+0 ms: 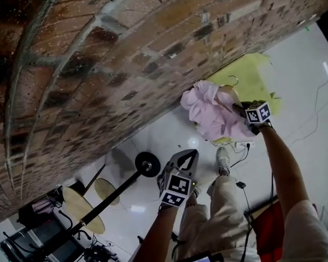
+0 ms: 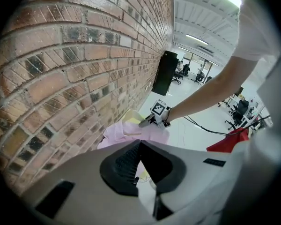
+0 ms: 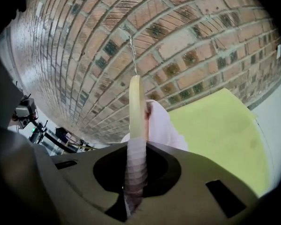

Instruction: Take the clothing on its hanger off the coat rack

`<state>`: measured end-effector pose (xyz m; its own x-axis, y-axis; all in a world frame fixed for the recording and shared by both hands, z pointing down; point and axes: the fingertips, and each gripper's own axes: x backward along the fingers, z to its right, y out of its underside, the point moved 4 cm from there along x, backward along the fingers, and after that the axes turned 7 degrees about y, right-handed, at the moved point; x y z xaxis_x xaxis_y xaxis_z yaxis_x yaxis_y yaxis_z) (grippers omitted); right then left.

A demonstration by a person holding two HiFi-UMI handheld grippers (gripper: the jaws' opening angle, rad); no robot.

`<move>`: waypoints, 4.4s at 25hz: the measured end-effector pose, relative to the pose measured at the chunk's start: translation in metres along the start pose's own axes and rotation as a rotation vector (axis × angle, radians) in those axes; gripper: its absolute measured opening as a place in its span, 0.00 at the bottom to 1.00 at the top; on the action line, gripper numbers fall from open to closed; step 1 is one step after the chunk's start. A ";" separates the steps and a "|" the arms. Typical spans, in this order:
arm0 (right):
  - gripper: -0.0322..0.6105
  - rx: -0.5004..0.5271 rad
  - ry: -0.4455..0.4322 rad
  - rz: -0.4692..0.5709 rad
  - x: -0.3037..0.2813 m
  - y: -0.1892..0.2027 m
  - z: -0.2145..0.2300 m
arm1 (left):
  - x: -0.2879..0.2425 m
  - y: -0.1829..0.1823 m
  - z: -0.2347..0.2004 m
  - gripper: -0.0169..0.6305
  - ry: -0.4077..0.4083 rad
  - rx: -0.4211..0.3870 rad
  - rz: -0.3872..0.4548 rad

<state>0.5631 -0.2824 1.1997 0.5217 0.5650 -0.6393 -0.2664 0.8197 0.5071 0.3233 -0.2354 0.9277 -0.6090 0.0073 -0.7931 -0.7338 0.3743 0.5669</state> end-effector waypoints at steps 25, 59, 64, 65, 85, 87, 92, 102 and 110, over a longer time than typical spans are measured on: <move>0.27 -0.202 0.500 -0.213 -0.058 0.070 0.146 | -0.069 0.036 0.011 0.04 0.054 0.018 -0.047; 0.37 0.361 0.385 0.519 0.412 -0.138 -0.460 | 0.442 -0.040 0.115 0.04 -0.177 -0.030 0.587; 0.35 0.428 0.323 0.588 0.436 -0.154 -0.556 | 0.514 -0.008 0.111 0.04 -0.245 -0.009 0.634; 0.34 0.444 0.310 0.606 0.438 -0.158 -0.574 | 0.529 -0.003 0.109 0.04 -0.265 -0.010 0.646; 0.30 0.701 0.187 0.541 0.344 -0.168 -0.825 | 0.724 0.155 0.026 0.04 -0.489 0.218 0.812; 0.30 0.719 0.182 0.546 0.337 -0.176 -0.841 | 0.729 0.166 0.016 0.04 -0.508 0.218 0.760; 0.30 0.762 0.172 0.545 0.331 -0.188 -0.858 | 0.728 0.172 0.006 0.04 -0.500 0.224 0.720; 0.30 0.661 0.202 0.579 0.371 -0.173 -0.817 | 0.715 0.118 0.030 0.04 -0.420 0.146 0.776; 0.30 0.636 0.218 0.629 0.411 -0.160 -0.776 | 0.687 0.076 0.054 0.04 -0.346 0.072 0.766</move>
<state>0.1912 -0.1085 0.4071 0.2502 0.9472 -0.2003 0.0800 0.1859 0.9793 -0.1346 -0.1519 0.4142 -0.7956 0.5623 -0.2253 -0.1273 0.2085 0.9697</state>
